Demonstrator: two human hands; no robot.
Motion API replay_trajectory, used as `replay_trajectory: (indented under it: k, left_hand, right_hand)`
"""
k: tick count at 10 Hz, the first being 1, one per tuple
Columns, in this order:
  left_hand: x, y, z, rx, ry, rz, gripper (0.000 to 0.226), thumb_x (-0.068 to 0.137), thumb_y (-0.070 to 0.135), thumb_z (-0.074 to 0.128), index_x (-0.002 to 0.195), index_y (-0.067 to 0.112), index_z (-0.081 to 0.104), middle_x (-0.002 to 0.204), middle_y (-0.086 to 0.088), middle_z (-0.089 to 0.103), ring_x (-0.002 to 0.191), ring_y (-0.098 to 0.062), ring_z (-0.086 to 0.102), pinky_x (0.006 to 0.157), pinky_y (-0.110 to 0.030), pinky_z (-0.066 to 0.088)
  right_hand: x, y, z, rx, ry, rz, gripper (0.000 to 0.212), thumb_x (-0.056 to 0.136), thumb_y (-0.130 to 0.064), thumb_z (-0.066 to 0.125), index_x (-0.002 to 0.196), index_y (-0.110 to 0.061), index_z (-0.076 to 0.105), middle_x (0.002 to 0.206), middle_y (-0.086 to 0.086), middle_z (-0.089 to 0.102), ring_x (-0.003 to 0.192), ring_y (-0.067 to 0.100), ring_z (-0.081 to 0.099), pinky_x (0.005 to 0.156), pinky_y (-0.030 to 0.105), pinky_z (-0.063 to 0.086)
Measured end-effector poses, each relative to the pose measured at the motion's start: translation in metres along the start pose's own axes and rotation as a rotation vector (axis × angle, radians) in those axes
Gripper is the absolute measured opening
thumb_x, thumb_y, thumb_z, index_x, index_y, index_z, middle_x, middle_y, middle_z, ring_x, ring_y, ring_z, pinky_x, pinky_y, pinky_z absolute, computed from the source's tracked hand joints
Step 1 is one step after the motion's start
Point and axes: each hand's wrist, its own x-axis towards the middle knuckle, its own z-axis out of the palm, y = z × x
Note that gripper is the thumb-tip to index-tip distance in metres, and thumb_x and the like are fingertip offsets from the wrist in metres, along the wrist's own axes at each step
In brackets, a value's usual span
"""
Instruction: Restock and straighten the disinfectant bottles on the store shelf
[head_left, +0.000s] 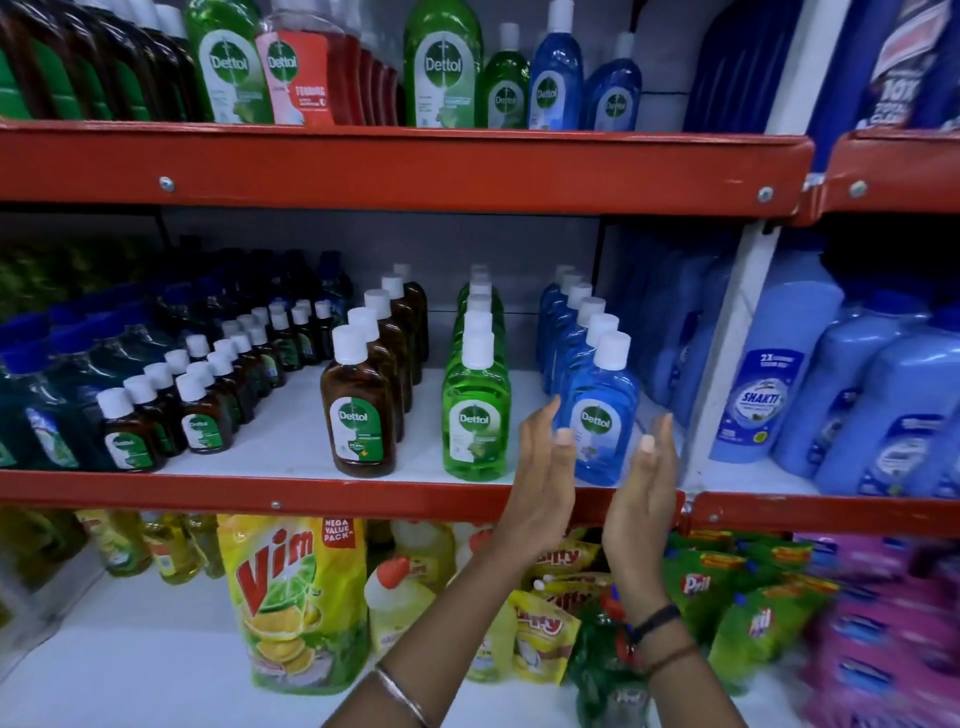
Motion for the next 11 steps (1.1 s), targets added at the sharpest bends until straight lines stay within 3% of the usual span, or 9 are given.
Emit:
replay_trajectory:
  k: [1,2,3,4,5,7,9,10,11]
  left_hand:
    - [0.019,0.0,0.011,-0.054,0.01,-0.117,0.078,0.086,0.066,0.012,0.152,0.025,0.019,0.156,0.007,0.022,0.132,0.01,0.025,0.106,-0.003,0.018]
    - [0.033,-0.011,0.014,-0.098,-0.022,-0.167,0.101,0.07,0.095,0.01,0.152,0.038,0.024,0.159,0.009,0.026,0.144,-0.006,0.027,0.121,-0.038,0.022]
    - [0.036,-0.024,0.014,-0.1,-0.052,-0.156,0.078,0.066,0.1,0.01,0.135,0.068,0.026,0.157,0.011,0.031,0.143,-0.013,0.033,0.118,-0.05,0.027]
    - [0.031,-0.022,0.013,-0.083,-0.051,-0.144,0.063,0.063,0.101,0.008,0.121,0.081,0.024,0.156,0.01,0.034,0.142,-0.016,0.035,0.117,-0.051,0.029]
    - [0.027,-0.019,0.011,-0.055,-0.055,-0.142,0.063,0.062,0.102,0.007,0.12,0.083,0.022,0.156,0.009,0.033,0.142,-0.017,0.035,0.117,-0.051,0.029]
    - [0.021,-0.013,0.009,-0.003,-0.067,-0.149,0.068,0.059,0.102,0.0,0.122,0.081,0.015,0.157,0.006,0.031,0.141,-0.02,0.035,0.116,-0.051,0.03]
    - [0.016,-0.009,0.009,0.045,-0.061,-0.126,0.082,0.057,0.101,-0.004,0.131,0.071,0.012,0.157,0.004,0.031,0.139,-0.02,0.037,0.116,-0.05,0.031]
    - [0.011,-0.004,0.007,0.043,-0.061,-0.127,0.088,0.06,0.101,0.0,0.138,0.062,0.018,0.154,0.008,0.034,0.139,-0.013,0.036,0.117,-0.044,0.031]
    - [0.003,0.009,-0.001,0.082,0.024,0.004,0.094,0.071,0.094,0.005,0.147,0.044,0.027,0.143,0.033,0.027,0.131,0.02,0.026,0.111,-0.012,0.024]
  right_hand:
    - [0.012,0.003,-0.008,-0.055,-0.105,-0.004,0.057,0.094,-0.052,0.026,0.144,-0.025,0.033,0.151,-0.003,0.038,0.134,0.004,0.036,0.106,0.016,0.03]
    - [0.02,0.006,-0.013,-0.034,-0.19,0.008,0.066,0.089,-0.064,0.026,0.143,-0.027,0.036,0.147,-0.005,0.044,0.133,0.006,0.042,0.111,0.035,0.037]
    - [0.03,0.004,-0.021,0.057,-0.238,0.076,0.061,0.089,-0.062,0.029,0.139,-0.031,0.042,0.138,-0.011,0.052,0.125,0.003,0.048,0.101,0.024,0.044]
    - [0.042,0.002,-0.03,0.13,-0.267,0.156,0.038,0.099,-0.045,0.029,0.13,-0.033,0.048,0.13,-0.007,0.055,0.113,-0.004,0.052,0.08,0.007,0.047]
    - [0.051,0.003,-0.036,0.138,-0.299,0.191,0.031,0.096,-0.051,0.032,0.12,-0.041,0.05,0.127,-0.008,0.056,0.111,-0.001,0.054,0.074,0.007,0.049]
    - [0.052,0.005,-0.039,0.133,-0.302,0.185,0.046,0.096,-0.051,0.03,0.132,-0.03,0.049,0.132,-0.004,0.054,0.115,0.008,0.055,0.071,0.006,0.049]
    - [0.052,0.005,-0.037,0.116,-0.289,0.172,0.047,0.094,-0.055,0.03,0.13,-0.032,0.05,0.137,0.001,0.054,0.123,0.017,0.053,0.081,0.017,0.047]
    - [0.049,0.0,-0.036,0.052,-0.304,0.144,0.05,0.083,-0.07,0.03,0.123,-0.046,0.048,0.138,-0.002,0.052,0.127,0.014,0.05,0.087,0.019,0.045]
    - [0.028,-0.006,-0.047,-0.098,-0.199,-0.031,0.064,0.082,-0.067,0.034,0.137,-0.035,0.041,0.145,-0.005,0.042,0.125,-0.007,0.042,0.097,0.014,0.036]
